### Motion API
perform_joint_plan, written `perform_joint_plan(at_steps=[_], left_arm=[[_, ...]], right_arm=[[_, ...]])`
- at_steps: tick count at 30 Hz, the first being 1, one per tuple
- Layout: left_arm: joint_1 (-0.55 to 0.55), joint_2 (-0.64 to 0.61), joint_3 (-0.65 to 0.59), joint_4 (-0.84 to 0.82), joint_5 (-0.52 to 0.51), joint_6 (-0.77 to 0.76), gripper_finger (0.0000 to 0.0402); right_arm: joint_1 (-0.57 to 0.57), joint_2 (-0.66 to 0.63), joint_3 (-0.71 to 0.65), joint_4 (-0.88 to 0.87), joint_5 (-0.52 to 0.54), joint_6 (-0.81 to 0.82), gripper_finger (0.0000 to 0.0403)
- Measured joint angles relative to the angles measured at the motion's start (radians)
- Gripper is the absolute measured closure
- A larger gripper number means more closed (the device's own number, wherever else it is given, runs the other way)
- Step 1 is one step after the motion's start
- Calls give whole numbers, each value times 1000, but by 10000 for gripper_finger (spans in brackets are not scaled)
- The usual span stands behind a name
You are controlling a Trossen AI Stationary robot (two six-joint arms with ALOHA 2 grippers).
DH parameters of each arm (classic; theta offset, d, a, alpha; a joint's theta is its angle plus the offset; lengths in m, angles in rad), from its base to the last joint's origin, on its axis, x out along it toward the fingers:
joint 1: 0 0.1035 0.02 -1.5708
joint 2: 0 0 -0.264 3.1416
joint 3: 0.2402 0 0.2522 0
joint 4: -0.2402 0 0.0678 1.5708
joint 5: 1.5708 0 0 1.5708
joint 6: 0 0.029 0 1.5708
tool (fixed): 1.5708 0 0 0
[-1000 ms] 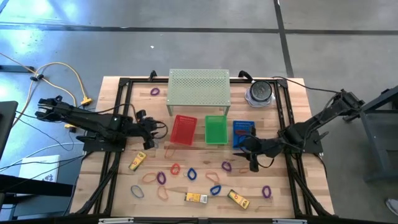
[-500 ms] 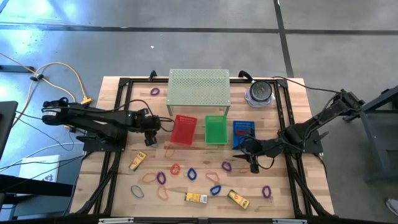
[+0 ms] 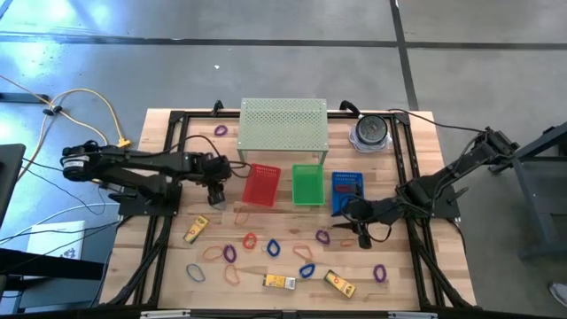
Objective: Pick & Place Office Desk Supplies
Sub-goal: Put the orange rubber band into the red bin
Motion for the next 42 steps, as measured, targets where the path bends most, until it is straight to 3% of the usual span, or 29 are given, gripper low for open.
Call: perform_joint_plan(at_steps=[6,25,42], left_arm=[[38,0,0,-6,97,63,237],[39,0,0,-7,29,31,237],[39,135,4,3,41,35,237]], right_arm=[[0,0,0,0,0,-16,279],[0,0,0,6,-20,-26,279],[18,0,0,4,-25,-26,279]])
